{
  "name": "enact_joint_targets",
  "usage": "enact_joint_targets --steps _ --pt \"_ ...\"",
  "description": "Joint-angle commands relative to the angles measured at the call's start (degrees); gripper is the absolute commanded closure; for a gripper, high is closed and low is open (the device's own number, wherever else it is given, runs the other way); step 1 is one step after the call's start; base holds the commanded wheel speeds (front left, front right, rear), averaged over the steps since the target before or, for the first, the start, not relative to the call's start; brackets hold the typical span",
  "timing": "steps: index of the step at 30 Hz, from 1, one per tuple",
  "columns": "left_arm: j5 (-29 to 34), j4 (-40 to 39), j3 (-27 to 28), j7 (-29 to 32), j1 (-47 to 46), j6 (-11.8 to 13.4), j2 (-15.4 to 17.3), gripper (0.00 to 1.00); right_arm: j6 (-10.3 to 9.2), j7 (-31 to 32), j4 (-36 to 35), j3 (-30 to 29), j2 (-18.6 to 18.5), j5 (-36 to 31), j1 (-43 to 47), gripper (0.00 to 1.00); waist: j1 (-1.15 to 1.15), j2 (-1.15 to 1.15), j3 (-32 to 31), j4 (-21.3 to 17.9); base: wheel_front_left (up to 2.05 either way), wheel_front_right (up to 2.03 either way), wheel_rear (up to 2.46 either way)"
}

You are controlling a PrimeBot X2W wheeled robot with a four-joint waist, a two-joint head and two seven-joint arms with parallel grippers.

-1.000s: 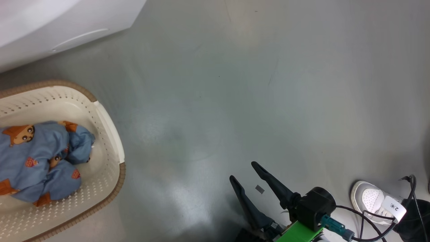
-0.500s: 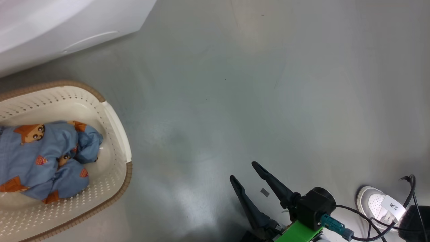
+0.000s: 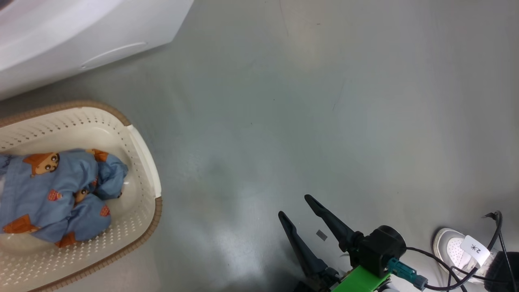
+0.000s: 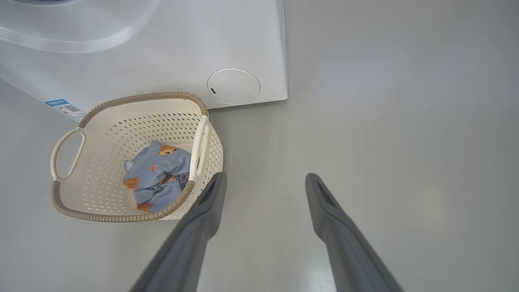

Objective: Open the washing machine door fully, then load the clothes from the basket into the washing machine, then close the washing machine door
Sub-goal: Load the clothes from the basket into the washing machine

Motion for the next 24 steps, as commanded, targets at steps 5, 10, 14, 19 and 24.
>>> enact_joint_targets --steps 5,10,14,19,24 --pt "0.60 -0.51 -0.46 0.21 -1.05 1.71 1.31 0.00 0.09 -0.69 -0.65 0.92 -0.57 0.83 0.83 0.00 0.00 0.00 -0.48 -0.10 0.00 0.00 0.00" --pt "0.24 -0.18 -0.71 0.03 -0.85 2.70 0.48 0.00 0.09 -0.69 -0.70 0.79 -0.57 1.01 0.66 0.00 0.00 0.00 -0.70 0.17 0.00 0.00 0.00" --pt "-0.13 0.36 -0.82 -0.08 -0.30 3.52 -0.06 0.00 0.09 -0.69 -0.62 0.92 -0.57 1.20 0.33 0.00 0.00 0.00 -1.22 0.45 0.00 0.00 0.00" --pt "-1.19 1.58 -0.61 -0.27 0.81 4.24 -1.01 0.00 0.09 -0.69 -0.29 0.95 -0.57 1.47 -0.19 0.00 0.00 0.00 -2.44 0.99 0.00 0.00 0.00" --pt "-2.48 2.38 0.02 -0.73 2.06 4.70 -2.08 0.00 0.09 -0.69 -0.13 0.86 -0.57 1.55 -0.51 0.00 0.00 0.00 -3.52 1.49 0.00 0.00 0.00"
